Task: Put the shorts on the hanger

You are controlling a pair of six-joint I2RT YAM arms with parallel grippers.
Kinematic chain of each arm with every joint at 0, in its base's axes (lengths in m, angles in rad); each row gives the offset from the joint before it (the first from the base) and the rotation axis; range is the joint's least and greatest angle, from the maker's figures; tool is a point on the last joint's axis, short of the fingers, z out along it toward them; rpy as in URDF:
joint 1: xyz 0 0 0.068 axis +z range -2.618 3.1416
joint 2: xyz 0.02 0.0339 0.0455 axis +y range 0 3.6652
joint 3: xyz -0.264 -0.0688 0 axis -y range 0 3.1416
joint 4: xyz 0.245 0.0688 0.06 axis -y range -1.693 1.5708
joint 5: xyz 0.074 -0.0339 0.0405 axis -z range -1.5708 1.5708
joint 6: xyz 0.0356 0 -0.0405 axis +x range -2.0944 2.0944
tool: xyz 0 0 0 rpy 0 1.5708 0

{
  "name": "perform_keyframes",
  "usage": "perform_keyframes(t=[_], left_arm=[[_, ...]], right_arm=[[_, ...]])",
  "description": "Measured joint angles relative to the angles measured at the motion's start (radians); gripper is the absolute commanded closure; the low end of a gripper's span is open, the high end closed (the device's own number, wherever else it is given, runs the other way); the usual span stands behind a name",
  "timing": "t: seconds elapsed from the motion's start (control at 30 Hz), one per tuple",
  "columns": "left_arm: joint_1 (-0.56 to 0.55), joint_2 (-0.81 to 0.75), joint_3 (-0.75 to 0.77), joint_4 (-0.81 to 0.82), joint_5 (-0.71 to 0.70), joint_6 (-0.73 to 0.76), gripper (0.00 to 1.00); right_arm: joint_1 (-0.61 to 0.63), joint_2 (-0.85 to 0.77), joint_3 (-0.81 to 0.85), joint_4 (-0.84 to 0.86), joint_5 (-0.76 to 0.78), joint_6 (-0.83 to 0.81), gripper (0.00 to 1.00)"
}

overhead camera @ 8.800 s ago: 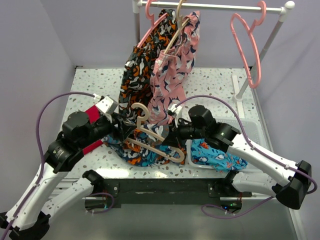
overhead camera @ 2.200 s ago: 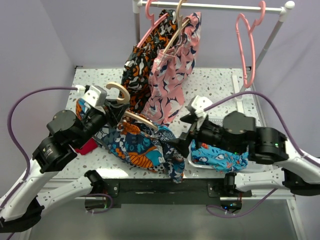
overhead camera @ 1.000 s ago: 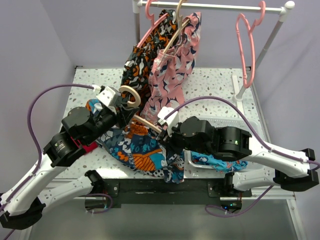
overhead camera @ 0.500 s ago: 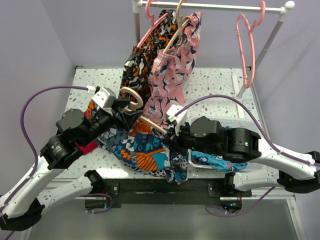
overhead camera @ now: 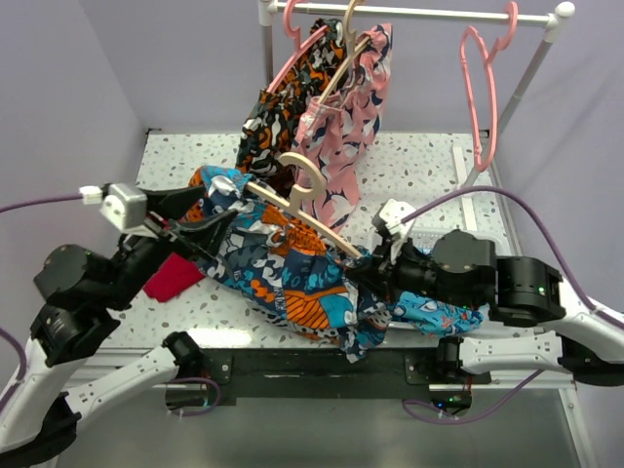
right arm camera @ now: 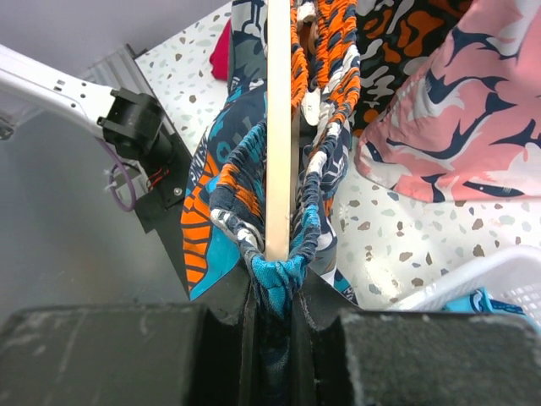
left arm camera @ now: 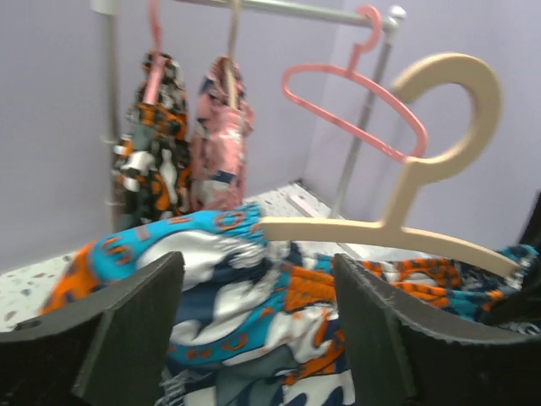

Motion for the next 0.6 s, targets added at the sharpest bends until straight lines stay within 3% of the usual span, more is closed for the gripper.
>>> perform_keyframes(t=[0.13,0.3,0.43,0.6], left_arm=[[0.000,-0.047,0.000,0.004,-0.193,-0.031,0.34],[0.000,0.007,0.001,-0.026,-0.401,-0.110,0.29],[0.000,0.094,-0.003,-0.045,-0.472,-0.146,0.21],[0.000,0.167,-0.011,-0.043,-0.514,-0.177,0.19]], right_arm=[[0.000,-0.071,0.001,-0.036,0.005,0.011,1.00],[0.000,-0.158,0.028,-0.108,0.006,0.018,1.00],[0.000,-0.209,0.094,-0.184,0.005,0.023,1.00],[0.000,-0.255,0.206,-0.275,0.002,0.035,1.00]])
